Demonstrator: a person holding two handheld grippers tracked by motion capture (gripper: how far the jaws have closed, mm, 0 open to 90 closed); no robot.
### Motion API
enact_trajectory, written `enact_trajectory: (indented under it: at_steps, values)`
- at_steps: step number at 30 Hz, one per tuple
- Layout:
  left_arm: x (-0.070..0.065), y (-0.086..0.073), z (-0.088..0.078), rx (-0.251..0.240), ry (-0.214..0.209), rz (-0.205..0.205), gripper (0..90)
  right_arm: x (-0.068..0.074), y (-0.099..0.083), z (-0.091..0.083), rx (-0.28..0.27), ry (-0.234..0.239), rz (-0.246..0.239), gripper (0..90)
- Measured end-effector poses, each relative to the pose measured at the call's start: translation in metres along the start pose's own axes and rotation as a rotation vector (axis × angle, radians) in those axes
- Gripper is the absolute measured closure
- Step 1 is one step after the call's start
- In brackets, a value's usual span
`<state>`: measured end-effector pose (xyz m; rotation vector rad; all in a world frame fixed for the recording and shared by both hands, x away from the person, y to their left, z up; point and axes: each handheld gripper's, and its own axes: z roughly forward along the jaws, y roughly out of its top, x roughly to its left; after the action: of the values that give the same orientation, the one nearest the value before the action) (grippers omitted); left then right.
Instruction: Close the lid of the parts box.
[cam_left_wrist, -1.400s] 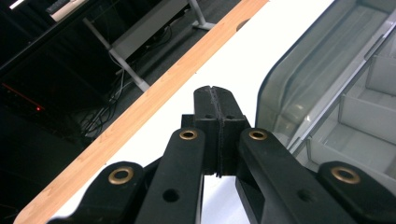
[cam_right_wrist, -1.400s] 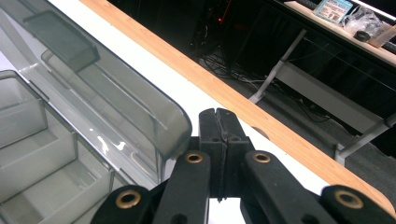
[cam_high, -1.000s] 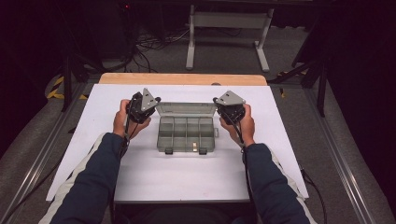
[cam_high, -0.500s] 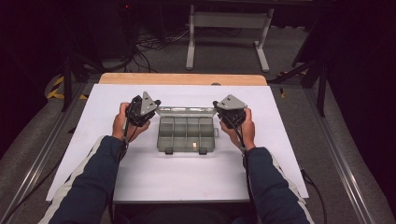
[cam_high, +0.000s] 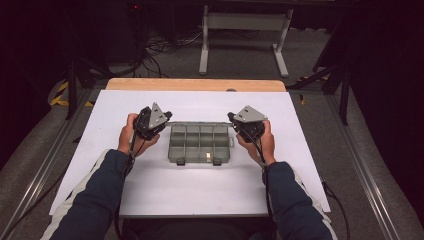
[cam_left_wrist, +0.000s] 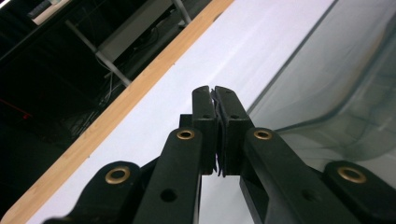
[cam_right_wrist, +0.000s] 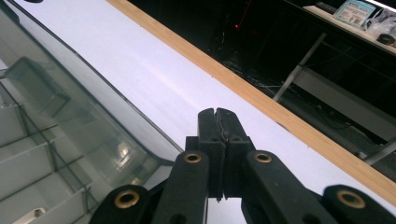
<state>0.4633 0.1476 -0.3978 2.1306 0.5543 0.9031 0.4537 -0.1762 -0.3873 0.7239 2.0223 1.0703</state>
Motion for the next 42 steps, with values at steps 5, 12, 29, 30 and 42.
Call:
enact_trajectory:
  at_steps: [5, 12, 29, 30, 42]
  values:
    - [-0.003, -0.005, -0.003, -0.008, -0.012, -0.011, 87.7, 0.003, -0.003, -0.004, -0.007, 0.027, -0.002, 89.4]
    - [-0.011, -0.009, -0.007, -0.023, -0.046, -0.018, 88.0, 0.012, -0.006, -0.008, -0.013, 0.077, -0.008, 89.6]
    - [-0.034, -0.018, -0.011, -0.04, -0.104, -0.005, 87.9, 0.029, -0.017, -0.011, -0.006, 0.142, -0.025, 89.2]
    - [-0.035, -0.018, -0.011, -0.043, -0.112, -0.006, 87.8, 0.03, -0.017, -0.011, -0.004, 0.145, -0.026, 89.1]
    - [-0.045, -0.025, -0.018, -0.06, -0.144, 0.002, 87.7, 0.038, -0.024, -0.016, 0.0, 0.169, -0.039, 88.6]
